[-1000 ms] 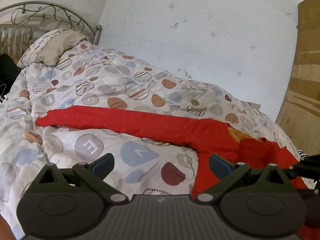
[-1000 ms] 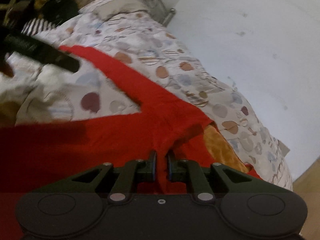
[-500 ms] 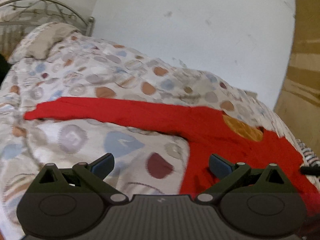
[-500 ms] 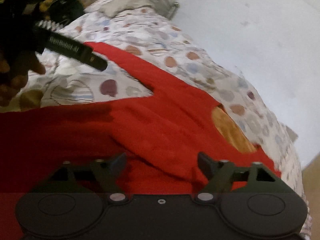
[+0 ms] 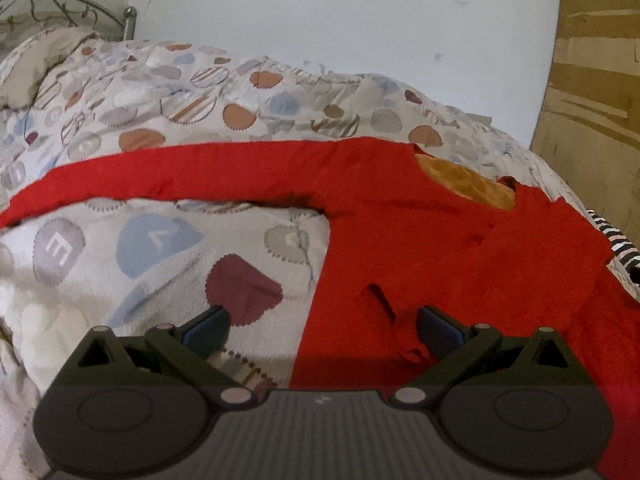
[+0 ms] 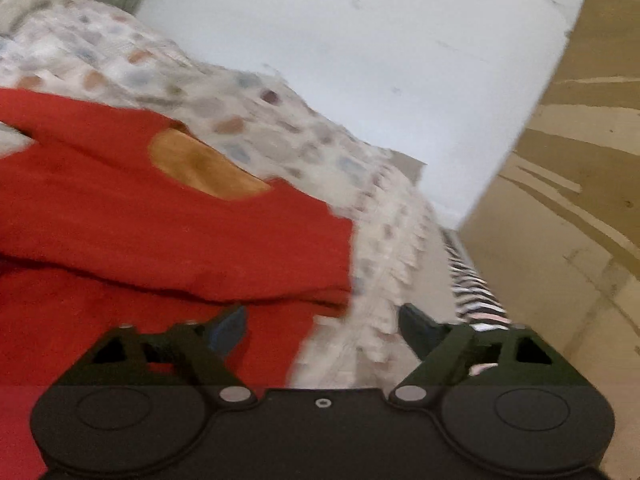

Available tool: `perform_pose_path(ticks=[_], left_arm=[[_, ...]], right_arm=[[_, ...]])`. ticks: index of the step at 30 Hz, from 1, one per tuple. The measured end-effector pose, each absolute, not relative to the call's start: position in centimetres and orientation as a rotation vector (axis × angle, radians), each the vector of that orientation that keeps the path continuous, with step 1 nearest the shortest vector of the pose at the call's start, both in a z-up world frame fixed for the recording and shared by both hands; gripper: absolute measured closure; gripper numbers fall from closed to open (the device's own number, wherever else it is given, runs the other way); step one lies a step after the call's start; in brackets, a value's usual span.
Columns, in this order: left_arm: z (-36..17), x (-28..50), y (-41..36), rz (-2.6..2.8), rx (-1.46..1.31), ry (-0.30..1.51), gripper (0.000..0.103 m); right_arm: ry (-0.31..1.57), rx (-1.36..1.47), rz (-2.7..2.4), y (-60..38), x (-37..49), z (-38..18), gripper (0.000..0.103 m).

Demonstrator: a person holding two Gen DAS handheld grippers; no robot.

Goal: Fold small clothes

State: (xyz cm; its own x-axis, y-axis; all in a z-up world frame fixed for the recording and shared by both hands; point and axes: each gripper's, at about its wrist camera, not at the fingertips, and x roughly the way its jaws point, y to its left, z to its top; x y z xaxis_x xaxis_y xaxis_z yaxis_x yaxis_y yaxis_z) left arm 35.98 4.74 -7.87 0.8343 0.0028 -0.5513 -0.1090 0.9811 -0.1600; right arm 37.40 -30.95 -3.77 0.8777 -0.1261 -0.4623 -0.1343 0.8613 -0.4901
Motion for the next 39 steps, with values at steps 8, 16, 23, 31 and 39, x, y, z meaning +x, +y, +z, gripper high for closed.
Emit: perform_pose_path(ticks=[8,16,23,31,39], left_arm=[[-8.7,35.7,5.3,0.043,-0.218,0.565,0.001],[-8.3,35.2,5.4,0.025,-0.235,0.531,0.0],[-8.3,34.8,4.7,-0.066,-0.222,0.517,0.0],[-9.1,35.5,4.6,-0.058,-0.216,0.572,0.001],[-9.2,35.4,4.9,-0.066,-0.236,0.563,0.001]], right_arm=[[0.518,-0.698,-0.016,-30.3,42.4,-7.5,0.055],[0.48,-0.706,-0.037,-29.7,44.4,-8.0,0.094],[0.506,-0.429,-0.082,-33.0,43.7,-6.2,0.097],[0.654,-0.354,-0.09,-33.9,44.2,-7.4,0.087],[0.578,-0.282,-0.233,-35.5,42.1,-4.7,0.013]])
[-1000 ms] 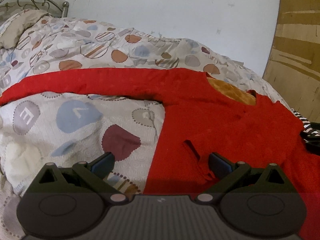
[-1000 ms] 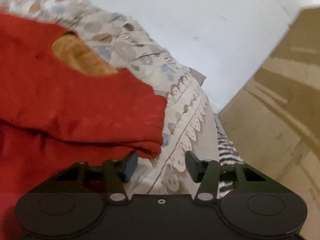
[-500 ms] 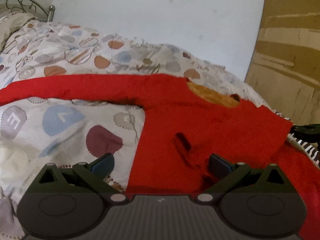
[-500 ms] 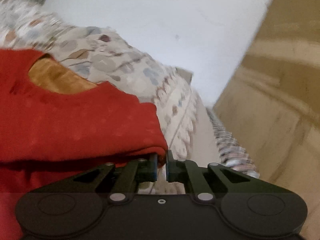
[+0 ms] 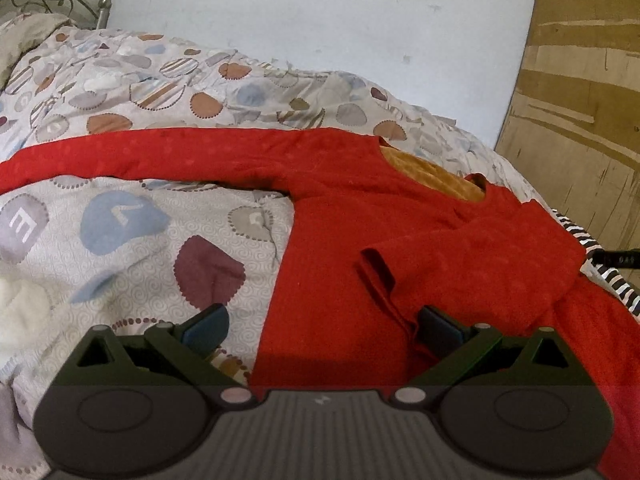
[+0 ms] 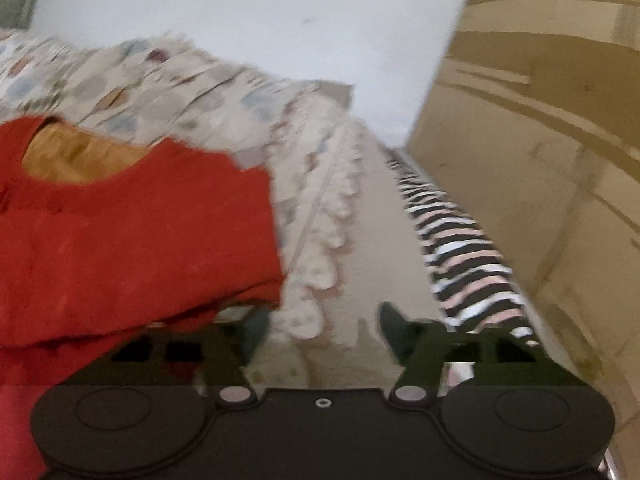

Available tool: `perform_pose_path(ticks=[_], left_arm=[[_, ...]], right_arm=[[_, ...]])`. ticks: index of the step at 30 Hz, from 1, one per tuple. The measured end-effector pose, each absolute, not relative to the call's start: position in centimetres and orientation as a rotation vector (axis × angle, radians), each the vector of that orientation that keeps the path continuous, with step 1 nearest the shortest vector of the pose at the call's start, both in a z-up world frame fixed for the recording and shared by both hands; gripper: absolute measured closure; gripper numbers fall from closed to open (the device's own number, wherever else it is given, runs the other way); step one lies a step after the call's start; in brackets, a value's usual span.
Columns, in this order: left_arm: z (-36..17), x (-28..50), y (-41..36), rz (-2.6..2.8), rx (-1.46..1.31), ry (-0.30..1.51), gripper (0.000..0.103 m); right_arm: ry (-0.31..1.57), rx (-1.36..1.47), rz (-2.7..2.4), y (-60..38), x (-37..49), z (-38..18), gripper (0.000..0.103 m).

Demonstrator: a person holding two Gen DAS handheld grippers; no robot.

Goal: Fold small clothes

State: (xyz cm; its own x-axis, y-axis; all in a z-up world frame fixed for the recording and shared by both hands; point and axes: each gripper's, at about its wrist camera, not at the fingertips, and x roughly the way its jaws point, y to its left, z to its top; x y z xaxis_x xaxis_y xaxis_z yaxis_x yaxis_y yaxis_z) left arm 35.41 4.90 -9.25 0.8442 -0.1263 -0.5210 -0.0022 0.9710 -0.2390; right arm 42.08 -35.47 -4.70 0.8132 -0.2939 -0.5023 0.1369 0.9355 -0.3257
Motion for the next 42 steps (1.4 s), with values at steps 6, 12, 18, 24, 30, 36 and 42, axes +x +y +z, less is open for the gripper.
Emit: perform_pose_path(ticks=[6,12,18,24,30,36,42], left_arm=[[-9.3,35.3,5.1,-0.071,-0.249,0.561,0.0],[-9.3,35.3,5.1,-0.071,-0.25,0.56,0.0],[-9.4,35.4,5.2,-0.074,-0.257,0.559,0.0],[-9.4,35.4,5.3,-0.075,-0.259,0.558,0.0],[-9.5,35.3,5.5,-0.083,-0.283,0.552,0.0],[-9.6,35.1,6.1,-0.096,-0.327,0.535,0.0],[-9.7,34.9,6.4,-0.1,-0.355,0.523,0.0]], right_arm=[[0.478,-0.176,-0.238,-35.2,43.6,-4.0,0.001],[0.546,-0.277,-0.219,-33.3,48.2,-6.5,0.001],[0.545,-0.301,-0.3,-34.4,49.0,-8.4,0.001],[0.55,-0.237,-0.264,-35.4,49.1,-8.3,0.001],[0.449,-0.271,-0.22,-34.2,45.0,-4.5,0.001],[0.48,-0.264,-0.129,-32.0,39.6,-1.9,0.001],[0.509,-0.049,0.005,-28.9,31.1,-2.2,0.0]])
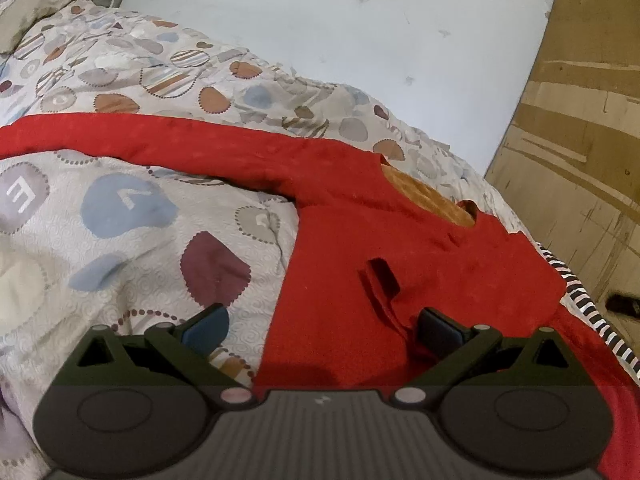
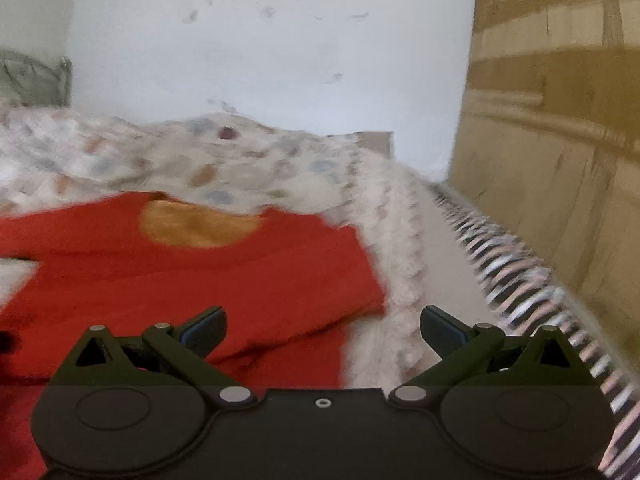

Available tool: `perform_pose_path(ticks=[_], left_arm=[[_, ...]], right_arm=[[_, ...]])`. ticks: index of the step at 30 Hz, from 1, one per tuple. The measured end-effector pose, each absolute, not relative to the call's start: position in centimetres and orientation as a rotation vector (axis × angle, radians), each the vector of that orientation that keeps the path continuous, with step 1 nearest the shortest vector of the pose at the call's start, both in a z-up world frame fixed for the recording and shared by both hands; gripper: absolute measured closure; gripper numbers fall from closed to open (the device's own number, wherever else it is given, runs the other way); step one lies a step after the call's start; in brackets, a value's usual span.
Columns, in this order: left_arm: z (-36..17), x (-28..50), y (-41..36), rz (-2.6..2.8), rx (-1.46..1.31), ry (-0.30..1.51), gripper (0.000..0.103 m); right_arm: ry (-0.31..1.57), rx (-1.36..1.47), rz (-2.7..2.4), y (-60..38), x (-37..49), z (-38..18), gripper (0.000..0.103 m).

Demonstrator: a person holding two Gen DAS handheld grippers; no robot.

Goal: Fold small clothes

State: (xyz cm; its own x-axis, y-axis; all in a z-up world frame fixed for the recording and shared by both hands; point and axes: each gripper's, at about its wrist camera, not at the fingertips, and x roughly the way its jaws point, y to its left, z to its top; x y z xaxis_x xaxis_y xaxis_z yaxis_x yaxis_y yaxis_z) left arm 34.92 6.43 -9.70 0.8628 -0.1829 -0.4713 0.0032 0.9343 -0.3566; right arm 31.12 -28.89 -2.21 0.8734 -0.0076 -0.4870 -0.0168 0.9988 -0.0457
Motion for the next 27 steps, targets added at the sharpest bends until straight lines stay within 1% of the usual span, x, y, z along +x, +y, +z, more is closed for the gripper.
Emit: perform_pose_path(ticks=[3,7,14,19,21,27], left_arm=[[-9.7,34.9,6.5,-0.097,-0.362,0.52,0.0],[-9.6,34.6,6.7,-0.089,-0.381,0.504,0.0],[-7.9,34.0,11.2,0.019,-0.587,0.52,0.0],[-6.3,34.0,16.0,0.167,-0.589,0.489,0.0],[-5.9,34.4,18.6,0.209,-0.585,0.475,0.0],[-5.8,36.9,26.5,0.394,-0.601,0.506,0.0]], right_arm=[[0.501,-0.007,0.03,-27.0,27.9,-2.8,0.0],[0.543,-0.031,0.064,-25.0,26.5,-4.4,0.0],[0.541,-0.099,0.008,-24.3,26.0,-7.0,0.0],[0.509,-0.17,0.012,-23.5,25.5,-7.7,0.0],[0.513,-0.16,0.015,-23.8,25.6,-7.9,0.0],[0.494,-0.114,0.022,-24.3,25.5,-8.2,0.0]])
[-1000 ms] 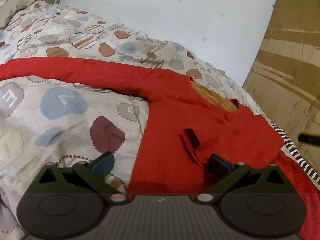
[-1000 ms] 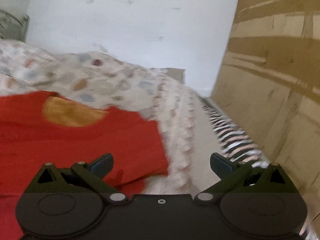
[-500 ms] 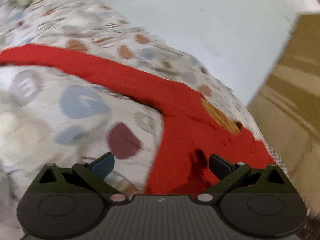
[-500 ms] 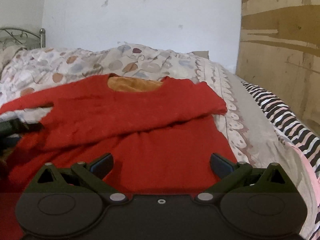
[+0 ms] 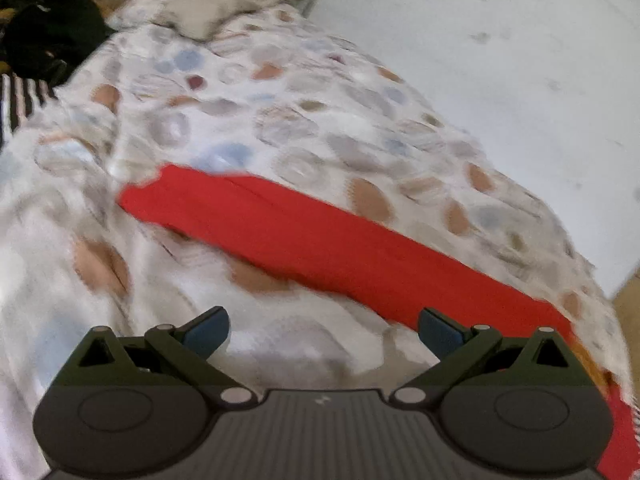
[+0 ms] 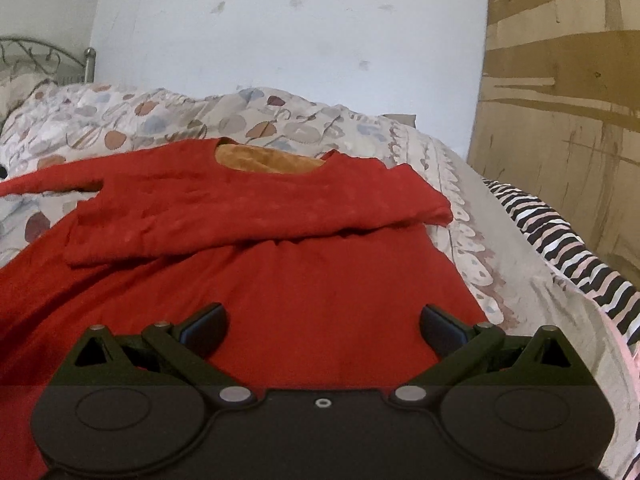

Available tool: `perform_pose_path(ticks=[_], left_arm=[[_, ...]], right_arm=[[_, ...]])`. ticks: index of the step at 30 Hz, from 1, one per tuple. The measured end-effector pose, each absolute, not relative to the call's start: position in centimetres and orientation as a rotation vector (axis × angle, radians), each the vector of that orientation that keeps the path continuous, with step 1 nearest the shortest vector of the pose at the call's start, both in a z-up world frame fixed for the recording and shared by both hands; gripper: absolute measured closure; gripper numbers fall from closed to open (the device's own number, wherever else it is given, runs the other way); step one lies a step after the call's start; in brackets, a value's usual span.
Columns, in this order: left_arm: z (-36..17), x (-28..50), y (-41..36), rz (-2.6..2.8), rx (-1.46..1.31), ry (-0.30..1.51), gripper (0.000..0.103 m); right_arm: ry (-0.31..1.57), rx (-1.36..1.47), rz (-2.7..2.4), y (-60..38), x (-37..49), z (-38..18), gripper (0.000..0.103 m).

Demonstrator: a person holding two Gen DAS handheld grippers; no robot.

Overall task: Fold small clothes
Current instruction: 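Grasp the other red sleeve cuff with the left tool and lift it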

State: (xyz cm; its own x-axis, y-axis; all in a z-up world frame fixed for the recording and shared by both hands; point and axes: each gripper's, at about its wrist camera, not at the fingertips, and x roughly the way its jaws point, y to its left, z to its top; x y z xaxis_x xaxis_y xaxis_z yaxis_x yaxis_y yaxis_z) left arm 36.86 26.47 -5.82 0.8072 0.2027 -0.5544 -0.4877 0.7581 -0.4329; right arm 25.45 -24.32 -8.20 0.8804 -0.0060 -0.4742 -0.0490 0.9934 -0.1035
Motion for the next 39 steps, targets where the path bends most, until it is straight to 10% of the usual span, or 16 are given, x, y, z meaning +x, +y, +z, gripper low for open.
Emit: perform_pose_path(ticks=[15,18,23,39], left_arm=[[-10.0,39.0,36.7,0.511,-0.902,0.403,0.003],[-9.9,38.9,37.0,0.532,-0.911,0.347,0.017],[-9.6,38.9,37.2,0.601,-0.903,0.323,0.083],[3.4,40.3,25.5,0.252,-0.176,0.071,0.095]], right_arm=[[0.484,-0.095,0.03,-24.6,25.6,-8.4,0.0],[0.482,-0.09,0.033,-24.6,25.6,-8.4,0.0],[0.475,-0.083,0.036,-24.7,25.5,-8.5,0.0],[0.447,-0.035,0.063,-25.3,25.2,-8.5,0.0]])
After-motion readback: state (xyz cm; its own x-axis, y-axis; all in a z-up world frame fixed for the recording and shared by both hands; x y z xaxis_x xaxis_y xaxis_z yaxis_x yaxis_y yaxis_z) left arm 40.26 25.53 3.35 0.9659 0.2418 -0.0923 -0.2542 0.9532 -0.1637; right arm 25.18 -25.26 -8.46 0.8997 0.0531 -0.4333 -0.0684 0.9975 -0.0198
